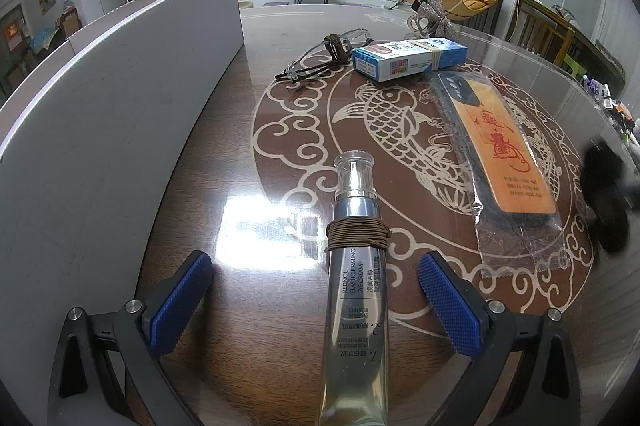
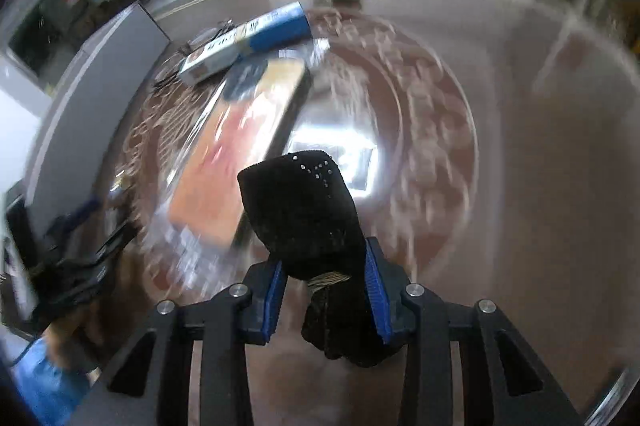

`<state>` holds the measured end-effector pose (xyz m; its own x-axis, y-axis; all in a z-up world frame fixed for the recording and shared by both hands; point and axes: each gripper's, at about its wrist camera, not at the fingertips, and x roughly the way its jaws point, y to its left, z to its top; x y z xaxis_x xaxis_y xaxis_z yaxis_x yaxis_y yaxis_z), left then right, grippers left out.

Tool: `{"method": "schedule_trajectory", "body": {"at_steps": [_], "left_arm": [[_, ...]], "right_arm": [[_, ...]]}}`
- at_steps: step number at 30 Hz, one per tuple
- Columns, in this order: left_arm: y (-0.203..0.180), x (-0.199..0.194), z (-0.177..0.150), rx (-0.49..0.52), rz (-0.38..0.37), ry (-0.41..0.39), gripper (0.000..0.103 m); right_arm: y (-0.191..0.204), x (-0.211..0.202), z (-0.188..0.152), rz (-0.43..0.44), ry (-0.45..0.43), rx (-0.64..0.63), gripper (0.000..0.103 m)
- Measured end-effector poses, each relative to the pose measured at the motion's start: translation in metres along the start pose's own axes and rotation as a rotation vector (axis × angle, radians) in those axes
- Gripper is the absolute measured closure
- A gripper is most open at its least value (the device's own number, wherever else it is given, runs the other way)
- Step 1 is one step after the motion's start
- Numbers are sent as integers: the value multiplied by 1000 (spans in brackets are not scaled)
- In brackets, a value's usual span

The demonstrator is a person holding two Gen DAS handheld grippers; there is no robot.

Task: Organize objects
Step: 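Carry the gold tube into the white bin while the right gripper carries black fabric there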

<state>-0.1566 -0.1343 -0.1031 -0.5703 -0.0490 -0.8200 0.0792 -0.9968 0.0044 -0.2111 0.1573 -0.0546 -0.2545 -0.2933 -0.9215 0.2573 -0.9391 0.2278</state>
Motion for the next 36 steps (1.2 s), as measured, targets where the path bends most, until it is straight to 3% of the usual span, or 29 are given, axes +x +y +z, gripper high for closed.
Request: {"method": "schedule_trajectory", "body": {"at_steps": [5, 8, 10, 12, 14, 17, 18, 19, 24, 28, 33, 36], "left_arm": [[6, -2, 6, 40, -70, 79, 0], [11, -5, 6, 18, -80, 70, 4], [5, -6, 6, 59, -36, 39, 26], [-3, -9, 5, 96, -59, 4, 58], [-12, -11, 4, 120, -83, -8, 79], [-14, -17, -4, 91, -145, -27, 78], [-13, -22, -10, 68, -174, -41, 78], [-12, -29, -16, 51, -196, -59, 78], [-2, -97, -43, 7, -288, -214, 78], [13, -157, -51, -10, -319, -339, 78], [68, -237, -50, -108, -313, -503, 78], [113, -268, -47, -161, -261, -550, 78]], "right_arm": [[-13, -17, -43, -12, -27, 52, 65], [-16, -16, -55, -39, -38, 55, 56], [-13, -8, -55, -64, -33, 32, 48], [-6, -4, -56, -98, -38, -17, 42], [1, -5, -60, -123, -41, -78, 39], [6, -3, -64, -132, -45, -145, 42], [6, -2, -66, -141, -42, -156, 63], [5, -2, -68, -149, -42, -154, 72], [4, -33, -76, -109, -121, -101, 72], [29, -60, -68, -43, -174, -109, 72], [109, -89, -40, 73, -251, -207, 72], [170, -103, -20, 175, -289, -271, 72]]}}
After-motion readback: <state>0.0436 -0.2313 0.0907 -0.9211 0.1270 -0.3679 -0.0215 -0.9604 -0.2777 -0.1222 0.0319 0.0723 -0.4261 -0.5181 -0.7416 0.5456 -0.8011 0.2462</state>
